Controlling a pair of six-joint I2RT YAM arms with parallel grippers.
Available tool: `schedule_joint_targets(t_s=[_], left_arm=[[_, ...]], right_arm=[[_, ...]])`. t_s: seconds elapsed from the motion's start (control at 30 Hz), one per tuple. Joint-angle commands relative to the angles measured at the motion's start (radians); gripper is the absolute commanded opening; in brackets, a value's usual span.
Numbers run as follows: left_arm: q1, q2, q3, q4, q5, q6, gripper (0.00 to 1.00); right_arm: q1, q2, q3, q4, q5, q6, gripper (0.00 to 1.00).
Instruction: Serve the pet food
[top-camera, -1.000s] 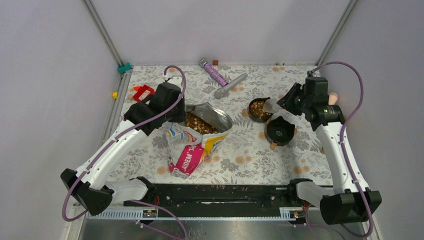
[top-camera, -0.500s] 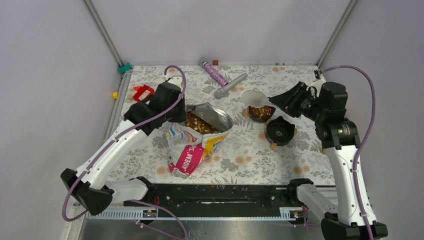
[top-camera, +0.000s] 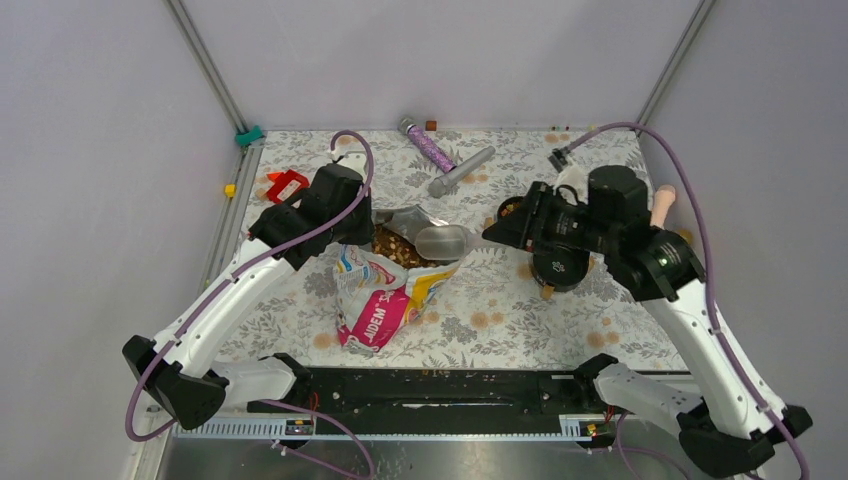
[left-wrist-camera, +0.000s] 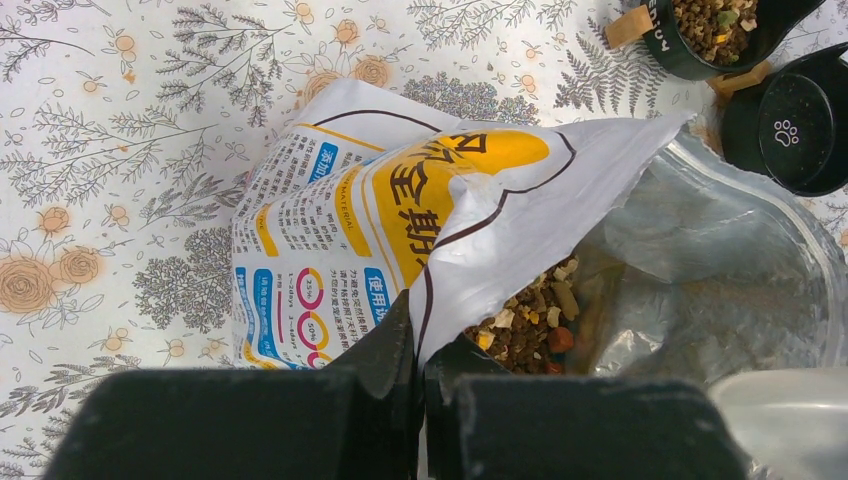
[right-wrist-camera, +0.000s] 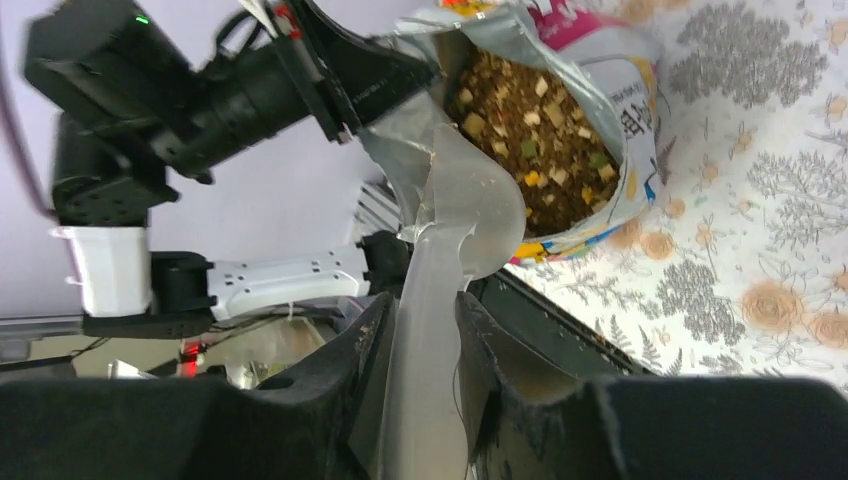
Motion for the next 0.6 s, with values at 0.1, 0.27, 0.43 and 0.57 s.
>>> schedule_joint_targets(t_s=[0.1, 0.27, 0.43, 0.57], left_arm=[[-0.002, -0.036, 0.03, 0.041, 0.047, -0.003, 0.0], [-0.002, -0.041, 0.031, 0.04, 0.051, -0.003, 0.0], [-0.003, -0.045, 0.028, 0.041, 0.057, -0.004, 0.0], [-0.002, -0.046, 0.029, 0.041, 0.054, -0.005, 0.0]], right_arm=[[0.141, 0.159, 0.173, -0.233, 0.362, -0.025, 0.0], [0.24, 0.314, 0.287, -0.33, 0.548, -0.075, 0.0], [0.281, 0.57, 0.494, -0.538, 0.749, -0.123, 0.0], [0.305, 0.67, 0.508, -0.564, 0.816, -0.123, 0.0]])
